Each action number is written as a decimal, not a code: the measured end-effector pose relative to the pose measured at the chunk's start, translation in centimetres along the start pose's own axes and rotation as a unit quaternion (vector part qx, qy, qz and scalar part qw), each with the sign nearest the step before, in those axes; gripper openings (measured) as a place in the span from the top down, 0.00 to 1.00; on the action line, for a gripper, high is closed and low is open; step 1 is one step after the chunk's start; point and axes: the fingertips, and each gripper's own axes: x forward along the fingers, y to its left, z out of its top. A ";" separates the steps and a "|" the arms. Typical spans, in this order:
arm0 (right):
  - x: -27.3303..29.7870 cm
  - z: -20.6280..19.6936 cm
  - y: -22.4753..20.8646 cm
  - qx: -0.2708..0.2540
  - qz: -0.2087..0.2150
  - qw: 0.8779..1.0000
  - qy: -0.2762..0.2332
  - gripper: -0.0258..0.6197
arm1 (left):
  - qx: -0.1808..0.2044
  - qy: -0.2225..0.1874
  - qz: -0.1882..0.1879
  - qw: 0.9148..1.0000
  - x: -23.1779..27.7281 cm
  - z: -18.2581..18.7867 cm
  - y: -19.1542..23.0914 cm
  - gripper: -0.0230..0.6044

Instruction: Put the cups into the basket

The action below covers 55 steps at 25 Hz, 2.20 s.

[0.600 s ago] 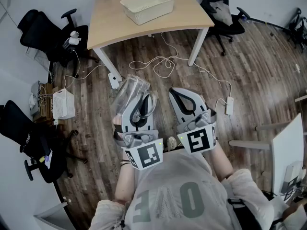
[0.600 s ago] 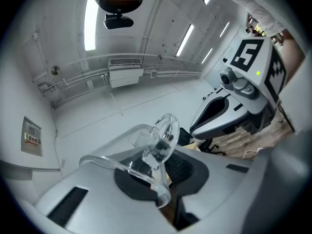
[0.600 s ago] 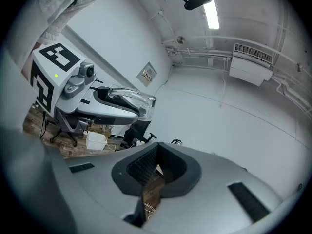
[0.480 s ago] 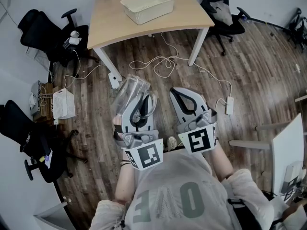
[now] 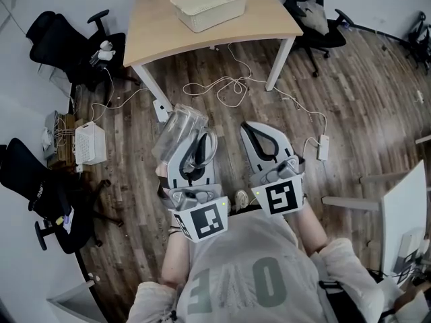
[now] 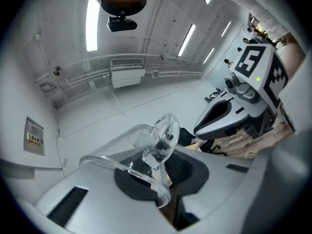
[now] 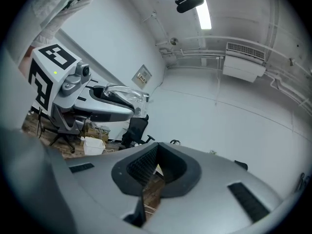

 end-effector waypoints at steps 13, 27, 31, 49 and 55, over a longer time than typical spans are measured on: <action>-1.6 -2.7 -2.3 -0.002 -0.002 1.000 -0.004 0.96 | 0.000 -0.014 0.004 1.000 1.4 1.5 -2.7 0.90; 1.2 -6.3 -4.8 -0.029 0.011 1.000 -0.001 0.96 | 0.008 -0.024 0.015 1.000 6.5 -0.5 -3.3 0.90; 5.0 -6.9 -5.5 -0.005 0.023 1.000 0.005 0.96 | 0.005 -0.001 0.006 1.000 9.7 -3.4 -1.9 0.90; 29.0 -5.6 -12.4 -0.022 0.045 0.999 -0.006 0.96 | 0.001 -0.017 0.010 1.000 27.6 -11.6 10.3 0.90; 36.4 -6.4 -15.3 -0.020 0.037 0.999 0.001 0.96 | 0.004 -0.020 0.008 1.000 33.6 -14.5 14.1 0.90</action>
